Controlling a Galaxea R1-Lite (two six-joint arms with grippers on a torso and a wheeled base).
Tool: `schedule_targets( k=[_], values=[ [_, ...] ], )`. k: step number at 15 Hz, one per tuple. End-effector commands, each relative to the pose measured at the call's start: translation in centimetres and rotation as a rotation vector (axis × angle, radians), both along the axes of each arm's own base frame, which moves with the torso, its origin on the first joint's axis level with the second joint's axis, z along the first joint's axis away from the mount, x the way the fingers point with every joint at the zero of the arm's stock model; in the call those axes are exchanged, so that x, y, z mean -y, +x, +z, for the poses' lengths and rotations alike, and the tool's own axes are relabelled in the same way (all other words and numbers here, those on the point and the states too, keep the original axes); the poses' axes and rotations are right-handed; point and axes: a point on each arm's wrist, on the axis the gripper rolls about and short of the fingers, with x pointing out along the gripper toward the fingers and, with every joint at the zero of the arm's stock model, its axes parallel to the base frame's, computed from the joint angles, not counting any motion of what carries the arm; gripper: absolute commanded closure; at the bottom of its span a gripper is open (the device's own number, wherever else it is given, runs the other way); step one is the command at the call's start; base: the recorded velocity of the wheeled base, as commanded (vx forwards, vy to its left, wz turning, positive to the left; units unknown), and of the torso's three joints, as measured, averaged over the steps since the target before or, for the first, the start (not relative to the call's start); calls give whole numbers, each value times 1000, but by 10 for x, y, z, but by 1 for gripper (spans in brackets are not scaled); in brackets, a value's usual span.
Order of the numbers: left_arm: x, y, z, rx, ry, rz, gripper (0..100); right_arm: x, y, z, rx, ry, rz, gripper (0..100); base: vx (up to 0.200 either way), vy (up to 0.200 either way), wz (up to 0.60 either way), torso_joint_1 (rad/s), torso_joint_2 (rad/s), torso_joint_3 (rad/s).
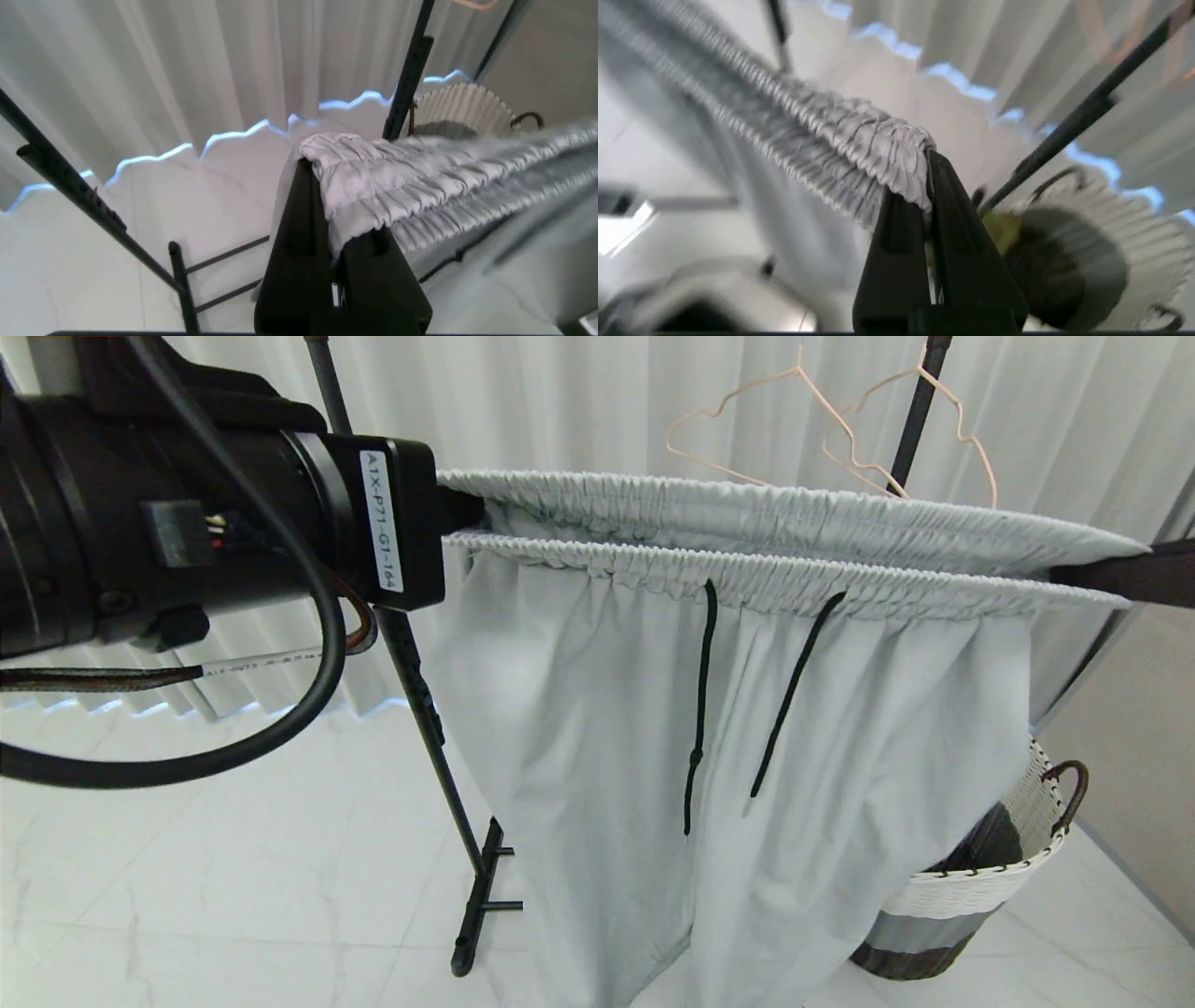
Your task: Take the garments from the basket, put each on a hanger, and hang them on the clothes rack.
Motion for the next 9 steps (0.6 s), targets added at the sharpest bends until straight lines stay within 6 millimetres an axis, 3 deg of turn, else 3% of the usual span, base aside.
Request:
schedule_targets(
  k=[1, 4, 9],
  values=[
    [6, 6, 1, -1, 0, 1, 100, 22, -40, 9, 5, 36, 107, 100, 0, 0, 0, 0, 0, 0],
    [19, 18, 4, 1, -3, 3, 100, 25, -61, 0, -76, 32, 314, 100, 0, 0, 0, 0, 0, 0],
    [21, 20, 2, -9, 9, 3, 100, 16, -65, -7, -105, 8, 420, 100, 0, 0, 0, 0, 0, 0]
  ],
)
